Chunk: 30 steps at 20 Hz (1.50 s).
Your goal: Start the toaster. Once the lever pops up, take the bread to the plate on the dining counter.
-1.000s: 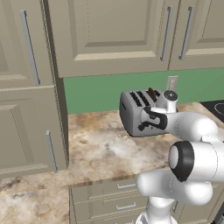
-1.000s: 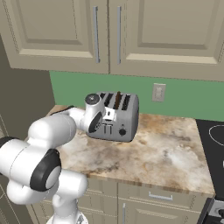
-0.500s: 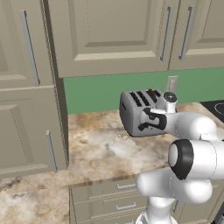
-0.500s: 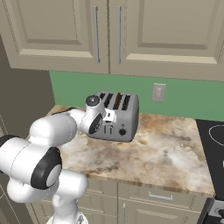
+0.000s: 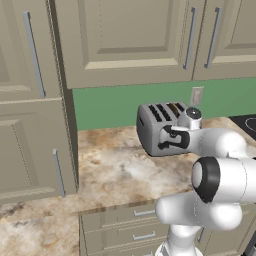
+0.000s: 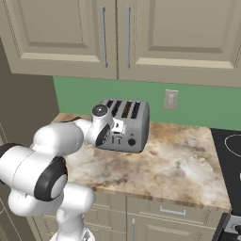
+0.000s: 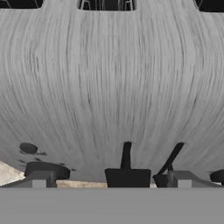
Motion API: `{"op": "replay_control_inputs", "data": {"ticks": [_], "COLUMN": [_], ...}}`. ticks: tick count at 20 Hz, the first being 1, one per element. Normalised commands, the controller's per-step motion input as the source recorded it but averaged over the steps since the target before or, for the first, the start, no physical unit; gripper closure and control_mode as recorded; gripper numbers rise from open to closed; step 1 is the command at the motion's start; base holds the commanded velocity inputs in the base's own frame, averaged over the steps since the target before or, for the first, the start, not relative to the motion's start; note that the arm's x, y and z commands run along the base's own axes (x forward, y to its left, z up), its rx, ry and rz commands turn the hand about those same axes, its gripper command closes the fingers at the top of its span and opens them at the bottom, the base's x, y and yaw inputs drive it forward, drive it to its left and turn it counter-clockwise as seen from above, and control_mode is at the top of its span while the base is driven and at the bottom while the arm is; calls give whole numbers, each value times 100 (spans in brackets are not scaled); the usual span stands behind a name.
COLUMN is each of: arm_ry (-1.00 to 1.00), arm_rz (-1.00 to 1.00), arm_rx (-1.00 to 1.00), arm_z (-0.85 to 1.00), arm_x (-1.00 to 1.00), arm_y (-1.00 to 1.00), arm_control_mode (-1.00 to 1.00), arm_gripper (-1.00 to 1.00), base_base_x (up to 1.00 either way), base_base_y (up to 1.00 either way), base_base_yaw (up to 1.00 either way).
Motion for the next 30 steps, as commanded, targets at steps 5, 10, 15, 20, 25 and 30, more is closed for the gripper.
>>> {"op": "replay_control_inputs", "data": {"ticks": [5, 10, 15, 20, 25, 30], "arm_ry": [0, 0, 0, 0, 0, 0], "arm_rz": [0, 0, 0, 0, 0, 0], "arm_rx": [0, 0, 0, 0, 0, 0], "arm_z": [-12, -11, -10, -8, -7, -10], "arm_x": [0, 0, 0, 0, 0, 0], "arm_y": [0, 0, 0, 0, 0, 0], "arm_control_mode": [-100, -100, -100, -100, -100, -100], "arm_gripper": [-100, -100, -100, -100, -100, -100], "base_base_x": [0, 0, 0, 0, 0, 0], "base_base_y": [0, 0, 0, 0, 0, 0], "base_base_yaw": [0, 0, 0, 0, 0, 0]}}
